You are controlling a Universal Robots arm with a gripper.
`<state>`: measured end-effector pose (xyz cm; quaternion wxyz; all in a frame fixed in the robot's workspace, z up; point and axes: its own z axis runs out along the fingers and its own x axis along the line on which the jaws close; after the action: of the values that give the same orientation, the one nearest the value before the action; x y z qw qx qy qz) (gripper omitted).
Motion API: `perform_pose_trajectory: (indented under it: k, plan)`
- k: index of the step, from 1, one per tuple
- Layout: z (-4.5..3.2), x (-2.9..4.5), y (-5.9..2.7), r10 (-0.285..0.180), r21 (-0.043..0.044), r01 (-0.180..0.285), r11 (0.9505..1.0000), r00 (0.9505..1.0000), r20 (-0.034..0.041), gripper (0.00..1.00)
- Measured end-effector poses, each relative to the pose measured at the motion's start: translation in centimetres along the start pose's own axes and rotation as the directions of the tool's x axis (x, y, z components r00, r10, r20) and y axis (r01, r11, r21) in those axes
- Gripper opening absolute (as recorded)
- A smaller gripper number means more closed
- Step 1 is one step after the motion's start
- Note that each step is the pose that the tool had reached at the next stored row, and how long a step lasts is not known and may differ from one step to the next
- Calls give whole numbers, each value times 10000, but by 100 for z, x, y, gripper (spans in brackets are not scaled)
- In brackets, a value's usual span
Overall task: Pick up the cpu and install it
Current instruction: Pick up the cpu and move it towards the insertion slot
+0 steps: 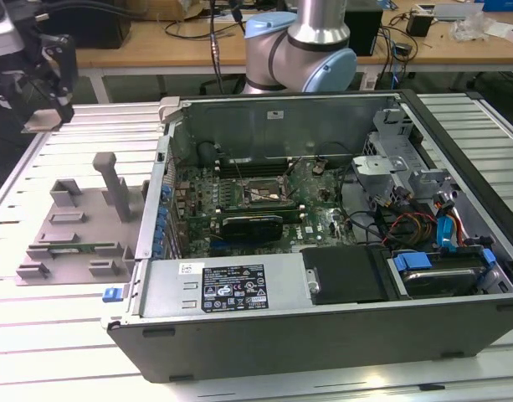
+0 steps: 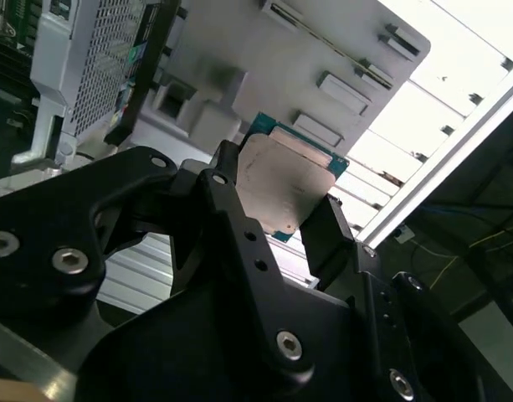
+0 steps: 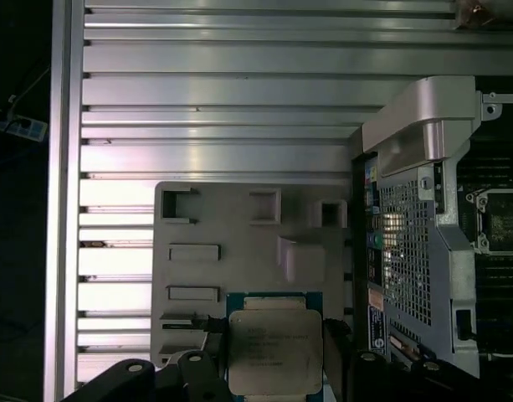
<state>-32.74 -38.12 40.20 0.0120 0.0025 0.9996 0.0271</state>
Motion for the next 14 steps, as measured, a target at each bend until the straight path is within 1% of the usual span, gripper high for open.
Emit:
perform_pose_trajectory:
  k: [2,3,7,10,11,12,14]
  plan:
    - [3,-110,0,-1,-1,1,10000,10000,1,54]
    - [4,-148,0,-2,-1,2,10000,10000,1,54]
    - [6,-242,1,-1,0,1,10000,10000,1,54]
    - [9,-343,1,-1,-1,1,10000,10000,1,54]
    - [10,-365,1,-1,-1,1,10000,10000,1,54]
    - [10,-409,1,-1,0,1,10000,10000,0,54]
    - [11,-464,2,0,0,0,10000,10000,1,54]
